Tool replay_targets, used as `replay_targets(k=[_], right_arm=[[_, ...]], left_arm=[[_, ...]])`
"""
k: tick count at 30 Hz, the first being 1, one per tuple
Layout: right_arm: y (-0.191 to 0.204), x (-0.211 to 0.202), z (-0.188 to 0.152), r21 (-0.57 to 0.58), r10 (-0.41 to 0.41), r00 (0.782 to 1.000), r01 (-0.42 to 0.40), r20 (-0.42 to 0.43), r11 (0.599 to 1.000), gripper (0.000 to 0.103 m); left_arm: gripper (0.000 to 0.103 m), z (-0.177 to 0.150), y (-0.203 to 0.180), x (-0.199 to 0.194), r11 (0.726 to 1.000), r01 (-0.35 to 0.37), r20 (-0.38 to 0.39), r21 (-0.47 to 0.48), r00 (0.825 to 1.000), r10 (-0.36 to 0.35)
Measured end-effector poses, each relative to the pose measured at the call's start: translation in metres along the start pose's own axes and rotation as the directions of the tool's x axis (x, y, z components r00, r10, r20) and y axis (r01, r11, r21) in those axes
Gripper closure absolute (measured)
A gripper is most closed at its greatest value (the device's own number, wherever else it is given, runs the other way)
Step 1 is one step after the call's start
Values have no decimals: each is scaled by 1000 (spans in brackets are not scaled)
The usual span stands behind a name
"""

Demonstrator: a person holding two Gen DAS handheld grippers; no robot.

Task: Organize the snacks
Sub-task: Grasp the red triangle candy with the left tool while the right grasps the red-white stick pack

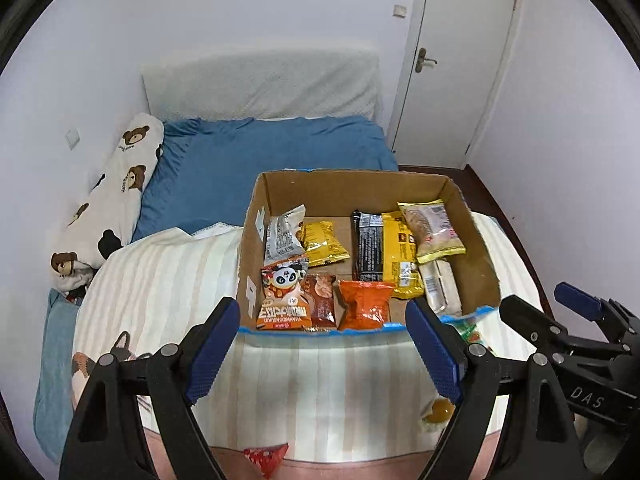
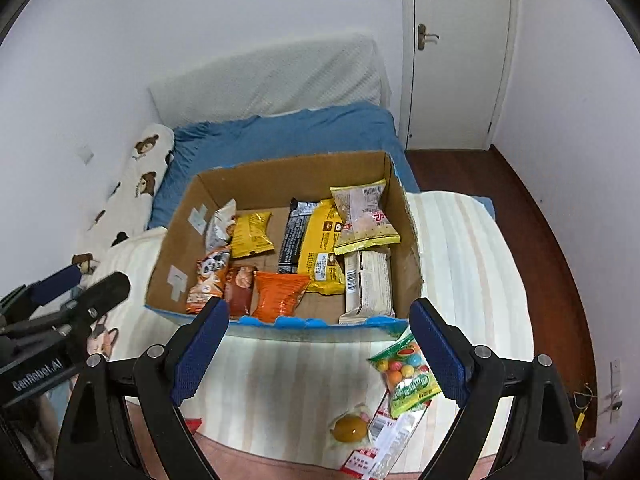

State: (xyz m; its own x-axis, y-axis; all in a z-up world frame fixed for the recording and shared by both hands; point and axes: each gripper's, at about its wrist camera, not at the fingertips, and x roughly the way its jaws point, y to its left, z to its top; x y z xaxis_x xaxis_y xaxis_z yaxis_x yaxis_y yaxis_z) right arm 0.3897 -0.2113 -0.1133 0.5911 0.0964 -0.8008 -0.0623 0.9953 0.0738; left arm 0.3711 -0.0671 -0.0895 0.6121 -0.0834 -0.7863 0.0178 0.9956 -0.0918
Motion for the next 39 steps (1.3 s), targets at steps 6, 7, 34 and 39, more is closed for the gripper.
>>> replay_targets(k=[6, 7, 34, 39], right_arm=[[3, -23, -20, 10, 29, 1000, -29, 6, 1000, 9], [3, -25, -24, 13, 31, 1000, -31, 3, 999, 9], [-79, 151, -201, 210, -105, 889, 217, -445, 953, 43], [-63, 142, -215, 189, -73, 891, 174, -448, 966, 52]], left_arm=[[18, -20, 0, -16, 1000, 14, -6, -25, 1000, -14], [18, -25, 0, -17, 999, 16, -10, -30, 1000, -16], [0, -203, 103, 78, 929, -212, -422, -303, 904, 68], [0, -208, 128, 77, 895, -222, -435, -388, 900, 35]])
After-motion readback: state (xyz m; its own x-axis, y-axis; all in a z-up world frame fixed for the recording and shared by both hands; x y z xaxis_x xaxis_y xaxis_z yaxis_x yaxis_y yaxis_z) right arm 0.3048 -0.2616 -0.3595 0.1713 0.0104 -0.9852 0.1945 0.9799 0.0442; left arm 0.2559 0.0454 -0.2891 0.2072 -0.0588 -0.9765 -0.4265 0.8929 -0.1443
